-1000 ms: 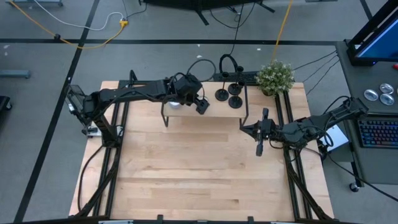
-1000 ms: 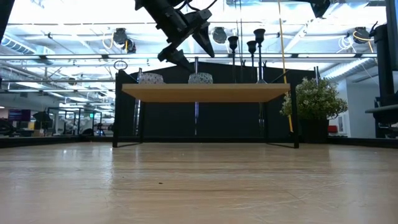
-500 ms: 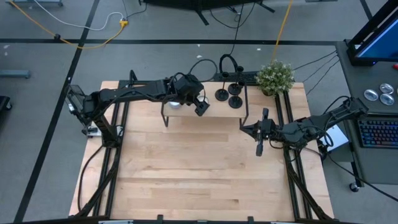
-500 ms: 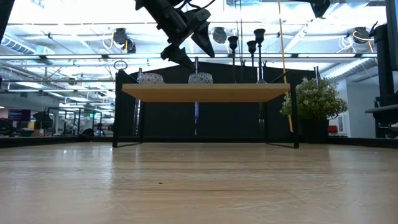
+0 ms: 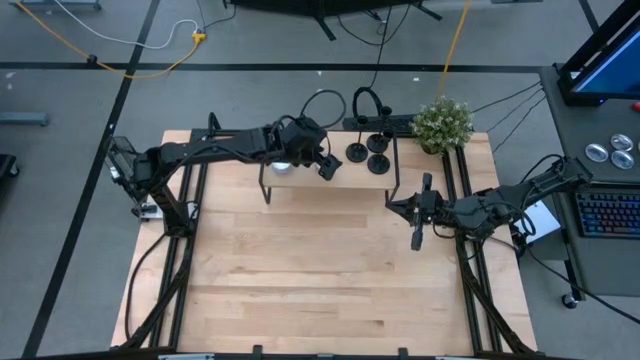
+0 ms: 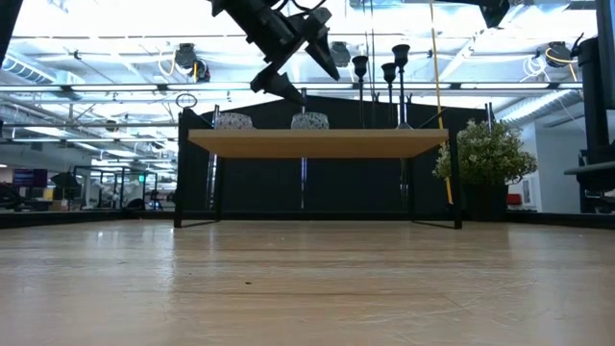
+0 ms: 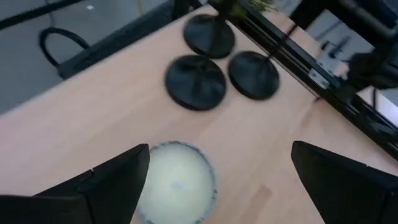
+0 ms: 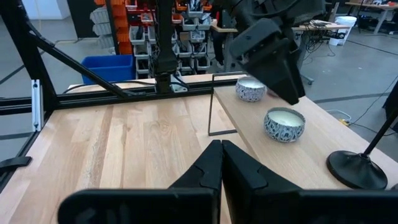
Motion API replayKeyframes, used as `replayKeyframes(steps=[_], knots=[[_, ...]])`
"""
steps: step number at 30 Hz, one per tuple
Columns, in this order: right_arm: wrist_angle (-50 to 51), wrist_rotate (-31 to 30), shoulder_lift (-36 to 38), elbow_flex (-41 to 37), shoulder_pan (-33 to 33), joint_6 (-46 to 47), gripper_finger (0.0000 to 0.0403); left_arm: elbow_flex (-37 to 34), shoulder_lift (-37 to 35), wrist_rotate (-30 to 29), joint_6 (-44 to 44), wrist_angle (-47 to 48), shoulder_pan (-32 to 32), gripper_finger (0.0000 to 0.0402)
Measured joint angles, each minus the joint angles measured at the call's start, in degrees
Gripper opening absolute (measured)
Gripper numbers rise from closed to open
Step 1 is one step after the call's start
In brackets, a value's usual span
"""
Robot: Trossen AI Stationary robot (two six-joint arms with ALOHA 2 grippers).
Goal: Pick & Place candle stick holders
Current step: Put the blue patterned scented candle on the shelf
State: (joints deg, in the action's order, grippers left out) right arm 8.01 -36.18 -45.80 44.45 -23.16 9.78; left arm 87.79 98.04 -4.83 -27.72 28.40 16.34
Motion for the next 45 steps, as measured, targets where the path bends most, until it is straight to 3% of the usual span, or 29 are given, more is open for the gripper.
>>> replayKeyframes(steps=[16,36,45], knots=[[0.01,0.00,0.00,0.00,0.00,0.02,0.0000,0.00,0.02,3.34,-5.21,6.68,2.92,0.0397],[0.22,0.22,0.00,0.00,2.16,1.70,0.0000,-0.02,1.88,4.83,-1.76,5.08,3.68,0.0397],[0.22,0.24,0.00,0.00,2.16,1.95,0.0000,-0.02,1.88,6.73,3.99,4.73,3.73,0.0397]])
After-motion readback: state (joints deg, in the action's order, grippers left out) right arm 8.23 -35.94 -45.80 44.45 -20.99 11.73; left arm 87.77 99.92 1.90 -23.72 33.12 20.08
